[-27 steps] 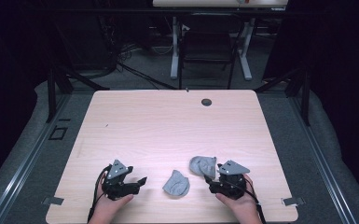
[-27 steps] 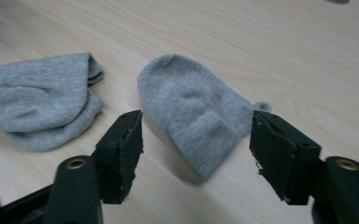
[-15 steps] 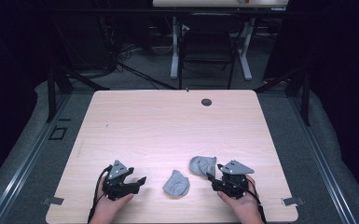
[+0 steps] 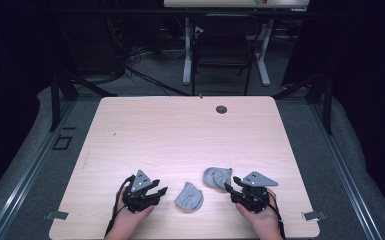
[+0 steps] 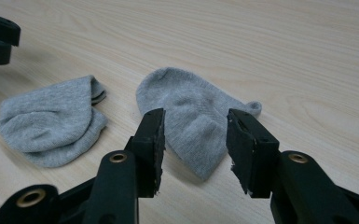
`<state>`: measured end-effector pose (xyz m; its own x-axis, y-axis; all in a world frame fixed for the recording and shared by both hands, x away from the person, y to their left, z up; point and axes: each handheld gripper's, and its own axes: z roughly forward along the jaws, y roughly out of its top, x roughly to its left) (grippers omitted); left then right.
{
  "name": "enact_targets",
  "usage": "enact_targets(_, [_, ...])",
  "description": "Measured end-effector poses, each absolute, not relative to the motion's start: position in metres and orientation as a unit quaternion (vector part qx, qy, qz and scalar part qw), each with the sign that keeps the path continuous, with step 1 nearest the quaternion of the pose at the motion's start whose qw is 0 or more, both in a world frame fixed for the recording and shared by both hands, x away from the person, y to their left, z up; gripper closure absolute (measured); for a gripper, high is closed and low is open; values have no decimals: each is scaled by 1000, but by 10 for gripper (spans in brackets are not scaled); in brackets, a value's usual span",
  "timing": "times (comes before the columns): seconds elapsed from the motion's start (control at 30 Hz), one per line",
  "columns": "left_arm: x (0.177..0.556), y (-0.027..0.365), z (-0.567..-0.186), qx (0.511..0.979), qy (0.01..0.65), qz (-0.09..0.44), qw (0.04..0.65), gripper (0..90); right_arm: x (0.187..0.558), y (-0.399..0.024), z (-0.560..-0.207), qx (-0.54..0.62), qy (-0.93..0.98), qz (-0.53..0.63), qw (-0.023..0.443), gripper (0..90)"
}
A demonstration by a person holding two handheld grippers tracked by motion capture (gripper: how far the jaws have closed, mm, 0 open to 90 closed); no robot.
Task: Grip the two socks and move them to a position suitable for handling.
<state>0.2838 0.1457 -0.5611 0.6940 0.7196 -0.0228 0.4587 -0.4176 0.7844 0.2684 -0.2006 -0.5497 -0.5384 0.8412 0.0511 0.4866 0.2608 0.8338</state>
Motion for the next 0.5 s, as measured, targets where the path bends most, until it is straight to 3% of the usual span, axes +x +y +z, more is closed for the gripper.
enact_targets(0.17, [281, 136, -564, 837, 340, 144, 403, 768, 268, -201, -549, 428, 767, 429, 211, 582])
enact_targets(0.5, [273, 123, -567, 850, 314, 121, 405, 861, 268, -201, -548, 430, 765, 431, 209, 589])
